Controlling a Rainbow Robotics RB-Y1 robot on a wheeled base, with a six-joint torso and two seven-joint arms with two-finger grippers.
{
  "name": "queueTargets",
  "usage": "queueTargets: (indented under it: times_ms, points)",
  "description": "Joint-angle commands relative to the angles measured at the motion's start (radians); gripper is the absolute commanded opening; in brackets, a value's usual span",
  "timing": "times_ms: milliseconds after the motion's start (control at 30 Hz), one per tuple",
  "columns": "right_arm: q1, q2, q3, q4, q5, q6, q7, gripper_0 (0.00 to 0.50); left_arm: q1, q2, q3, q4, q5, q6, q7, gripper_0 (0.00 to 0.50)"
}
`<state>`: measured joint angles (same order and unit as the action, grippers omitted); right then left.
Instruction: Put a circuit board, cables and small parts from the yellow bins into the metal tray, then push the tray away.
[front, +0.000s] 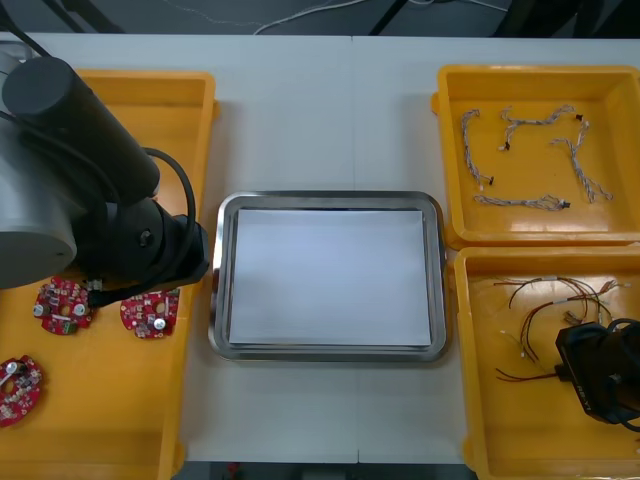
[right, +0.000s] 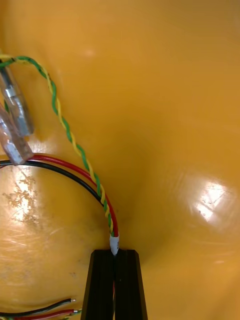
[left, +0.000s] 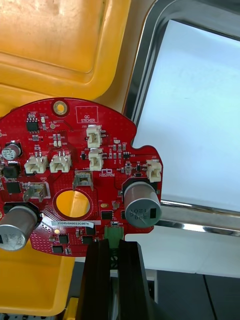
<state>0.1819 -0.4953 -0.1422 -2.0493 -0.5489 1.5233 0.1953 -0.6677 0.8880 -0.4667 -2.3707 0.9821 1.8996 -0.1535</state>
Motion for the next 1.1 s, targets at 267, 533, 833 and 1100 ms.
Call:
queueTargets:
  times_ms: [267, 533, 833, 1100]
  points:
    - [-0.059, 0.014, -0.086, -0.195, -0.005, 0.281, 0.082, 0.000, -0.055, -0.115, -0.121, 0.045, -0.154, -0.008, -0.069, 0.000]
    - [-0.096, 0.014, -0.139, -0.336, -0.017, 0.397, 0.095, 0.000, -0.059, -0.190, -0.193, 0.051, -0.232, -0.053, -0.089, 0.000]
    - [-0.113, -0.031, -0.152, -0.463, -0.068, 0.397, 0.125, 0.000, -0.056, -0.231, -0.346, 0.079, -0.352, -0.093, -0.090, 0.000]
    - [-0.113, -0.088, -0.171, -0.520, -0.178, 0.397, 0.167, 0.000, -0.058, -0.279, -0.423, 0.128, -0.421, -0.155, -0.095, 0.000]
